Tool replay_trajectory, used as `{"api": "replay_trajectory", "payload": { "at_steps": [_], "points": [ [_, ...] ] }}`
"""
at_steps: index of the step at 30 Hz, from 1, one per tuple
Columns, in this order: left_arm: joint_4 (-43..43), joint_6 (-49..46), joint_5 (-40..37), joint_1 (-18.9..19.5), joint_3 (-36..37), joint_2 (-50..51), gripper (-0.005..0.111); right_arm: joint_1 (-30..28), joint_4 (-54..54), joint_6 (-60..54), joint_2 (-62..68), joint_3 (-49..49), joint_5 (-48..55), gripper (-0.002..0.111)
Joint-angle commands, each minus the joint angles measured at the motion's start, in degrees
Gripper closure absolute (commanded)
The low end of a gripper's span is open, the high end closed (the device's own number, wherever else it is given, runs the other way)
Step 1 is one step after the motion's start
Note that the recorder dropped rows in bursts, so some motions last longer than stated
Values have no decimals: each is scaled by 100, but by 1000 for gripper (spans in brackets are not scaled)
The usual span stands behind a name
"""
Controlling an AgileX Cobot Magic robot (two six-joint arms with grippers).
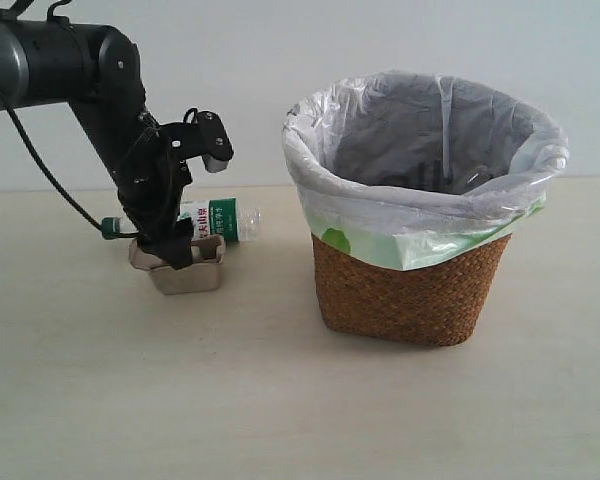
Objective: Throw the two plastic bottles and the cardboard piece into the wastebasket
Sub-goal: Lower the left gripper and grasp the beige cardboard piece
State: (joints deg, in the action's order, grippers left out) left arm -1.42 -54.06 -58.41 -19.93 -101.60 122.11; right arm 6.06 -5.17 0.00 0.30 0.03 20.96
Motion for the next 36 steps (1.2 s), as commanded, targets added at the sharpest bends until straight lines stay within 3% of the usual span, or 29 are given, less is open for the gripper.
{"api": "replay_trajectory", "payload": {
  "at_steps": [1,12,19,21,23,27,33,36],
  "points": [
    [-4,-615,148,3,-25,151,35,-27,-2,0,-30,-3,-25,108],
    [89,-870,1056,3,-12,682,35,-27,-2,0,-30,-3,-25,108],
    [142,-1003,1037,3,-12,937,35,-27,-2,0,-30,-3,-25,108],
    [235,-1003,1023,3,-12,998,41,-27,-2,0,-30,-3,-25,108],
    [291,-942,949,3,-12,994,57,-27,-2,0,-30,-3,-25,108],
    [504,-460,730,3,-12,981,100,-27,-2,0,-30,-3,-25,108],
    [990,216,191,3,-12,880,103,-27,-2,0,-30,-3,-25,108],
    [979,786,294,94,-12,637,103,-27,-2,0,-30,-3,-25,108]
  ]
}}
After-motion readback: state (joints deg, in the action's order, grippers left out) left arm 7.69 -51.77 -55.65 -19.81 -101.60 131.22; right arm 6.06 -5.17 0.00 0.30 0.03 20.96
